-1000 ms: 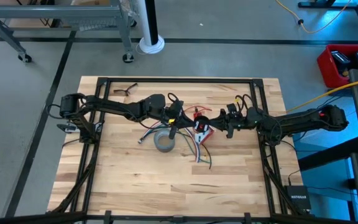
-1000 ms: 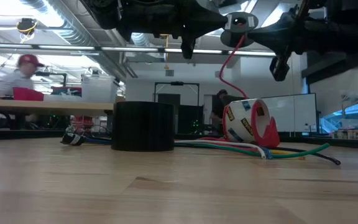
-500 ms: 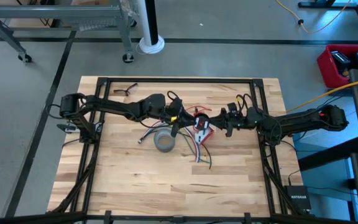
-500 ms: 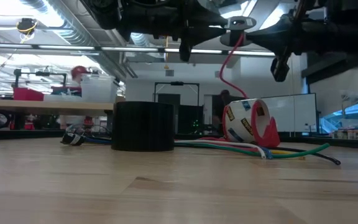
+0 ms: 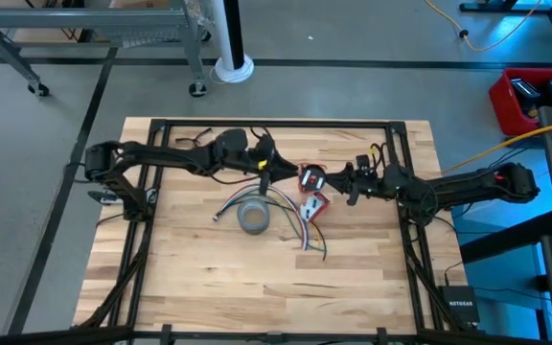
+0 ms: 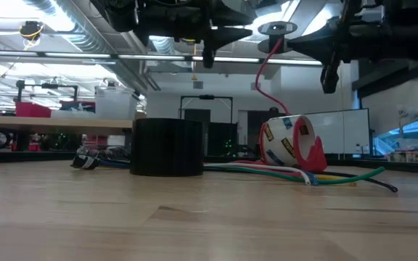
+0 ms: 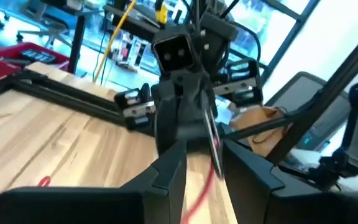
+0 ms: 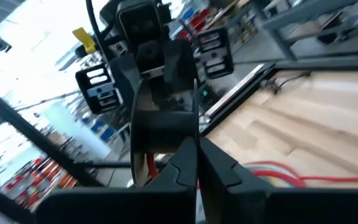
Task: Coil cords
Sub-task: Coil the red wire on the black spool
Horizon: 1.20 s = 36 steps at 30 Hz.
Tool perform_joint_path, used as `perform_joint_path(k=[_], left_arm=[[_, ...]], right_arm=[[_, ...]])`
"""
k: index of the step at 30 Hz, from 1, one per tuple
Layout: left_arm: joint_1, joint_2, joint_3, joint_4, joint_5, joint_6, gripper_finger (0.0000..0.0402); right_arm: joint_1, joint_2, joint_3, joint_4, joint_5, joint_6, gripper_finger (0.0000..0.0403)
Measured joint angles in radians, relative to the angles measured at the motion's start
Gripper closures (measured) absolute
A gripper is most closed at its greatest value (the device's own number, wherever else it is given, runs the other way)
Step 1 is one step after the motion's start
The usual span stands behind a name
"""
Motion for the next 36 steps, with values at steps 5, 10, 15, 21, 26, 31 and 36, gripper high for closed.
perform_joint_path(k=[5,10,15,21,26,31,36], left_arm=[[0.020,-0.041,0.000,-0.192,0.039,-0.004,0.0305],[-0.003,-0.028,0.000,-0.291,0.028,-0.001,0.0304],[-0.049,0.012,0.000,-0.226,-0.099,0.132,0.0304],[-0.118,0.082,0.000,-0.085,-0.497,0.309,0.0304],[-0.152,0.127,0.000,0.004,-0.711,0.365,0.0304],[-0.164,0.194,0.000,0.189,-0.709,0.331,0.0304],[-0.169,0.256,0.000,0.313,-0.706,0.261,0.0304]], right_arm=[[0.000,-0.041,0.000,0.000,0.095,-0.019,0.0401],[0.000,-0.076,0.001,0.016,0.179,-0.041,0.0401],[0.000,-0.093,0.029,0.017,0.199,-0.040,0.0401],[0.000,-0.093,0.083,0.016,0.191,-0.041,0.0401],[0.000,-0.093,0.109,0.015,0.189,-0.041,0.0400],[0.000,-0.093,0.125,0.013,0.188,-0.045,0.0401],[0.000,-0.093,0.128,0.006,0.187,-0.045,0.0400]])
